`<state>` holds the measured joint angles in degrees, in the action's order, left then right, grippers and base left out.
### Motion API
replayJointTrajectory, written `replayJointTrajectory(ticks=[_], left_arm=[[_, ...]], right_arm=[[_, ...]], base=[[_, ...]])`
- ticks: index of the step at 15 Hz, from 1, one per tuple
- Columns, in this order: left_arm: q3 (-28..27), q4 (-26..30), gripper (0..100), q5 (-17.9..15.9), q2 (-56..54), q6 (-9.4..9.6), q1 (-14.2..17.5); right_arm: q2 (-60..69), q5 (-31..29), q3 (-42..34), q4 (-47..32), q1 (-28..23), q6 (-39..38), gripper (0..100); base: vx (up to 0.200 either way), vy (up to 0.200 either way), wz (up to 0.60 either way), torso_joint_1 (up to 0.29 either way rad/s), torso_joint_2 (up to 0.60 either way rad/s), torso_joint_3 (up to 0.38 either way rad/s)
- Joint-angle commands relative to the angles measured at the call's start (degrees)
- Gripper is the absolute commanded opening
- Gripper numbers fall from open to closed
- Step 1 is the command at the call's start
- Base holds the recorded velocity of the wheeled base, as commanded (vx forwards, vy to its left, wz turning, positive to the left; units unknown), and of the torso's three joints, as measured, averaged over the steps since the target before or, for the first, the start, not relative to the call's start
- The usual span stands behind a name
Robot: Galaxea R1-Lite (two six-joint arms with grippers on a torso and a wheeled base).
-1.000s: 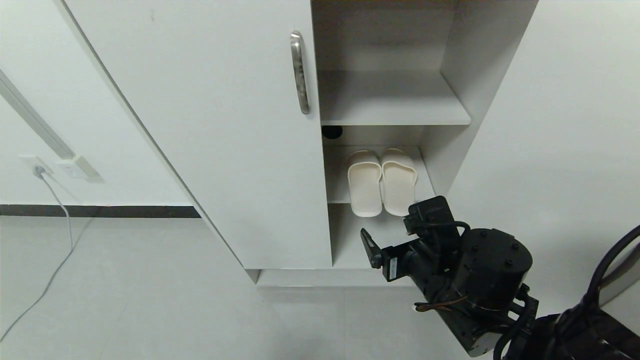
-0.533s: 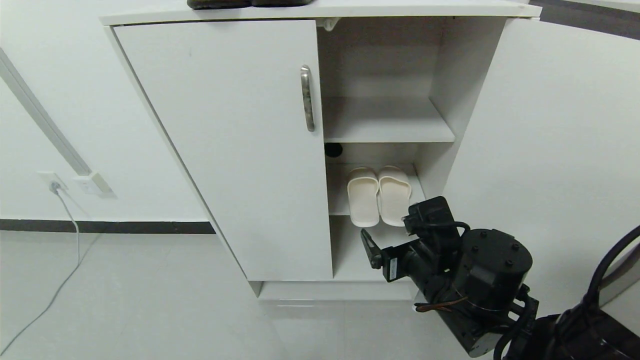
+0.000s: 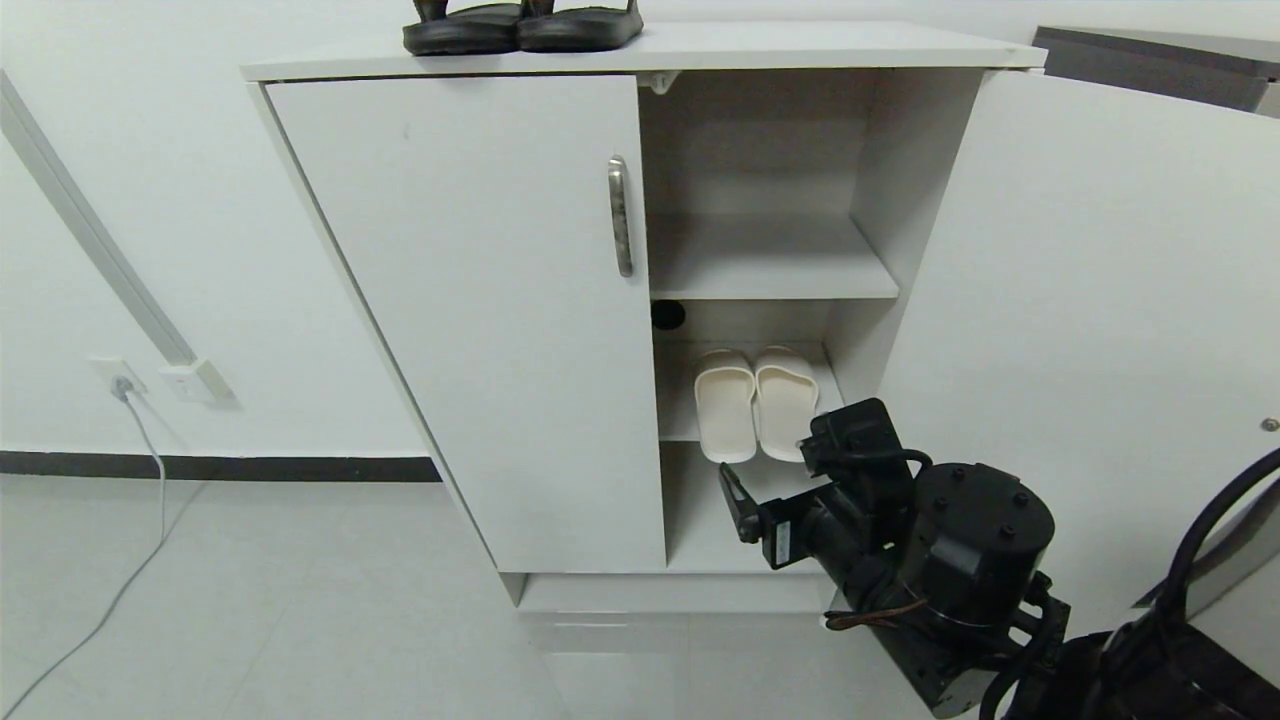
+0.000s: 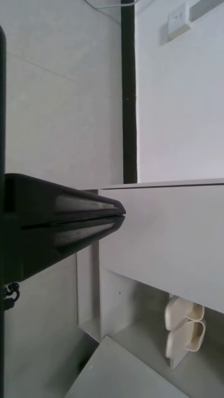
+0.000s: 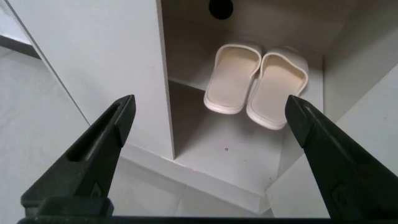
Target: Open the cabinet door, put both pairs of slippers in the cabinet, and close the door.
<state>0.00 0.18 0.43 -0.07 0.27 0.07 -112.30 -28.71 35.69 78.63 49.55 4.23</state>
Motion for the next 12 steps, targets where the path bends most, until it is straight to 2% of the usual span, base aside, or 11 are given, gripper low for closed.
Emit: replayJointTrajectory(ticks=[1,6,12], left_arm=[[0.00,-0.01,0,0.01,0.07,-0.09,0.01],[0.00,-0.01,0,0.01,0.07,-0.09,0.01],[0.00,-0.01,0,0.01,0.07,-0.09,0.01]], right_arm=[[-0.29,-0.03,-0.10,0.03,0.02,0.08,100],[-0.29,0.06,-0.45,0.12,0.02,0.16,100],[-0.20,0.06,-0.45,0.12,0.02,0.16,100]], base=[[0.000,0.000,0.00,0.000,0.00,0.000],[0.000,0.000,0.00,0.000,0.00,0.000],[0.000,0.200,0.00,0.003,0.00,0.003]])
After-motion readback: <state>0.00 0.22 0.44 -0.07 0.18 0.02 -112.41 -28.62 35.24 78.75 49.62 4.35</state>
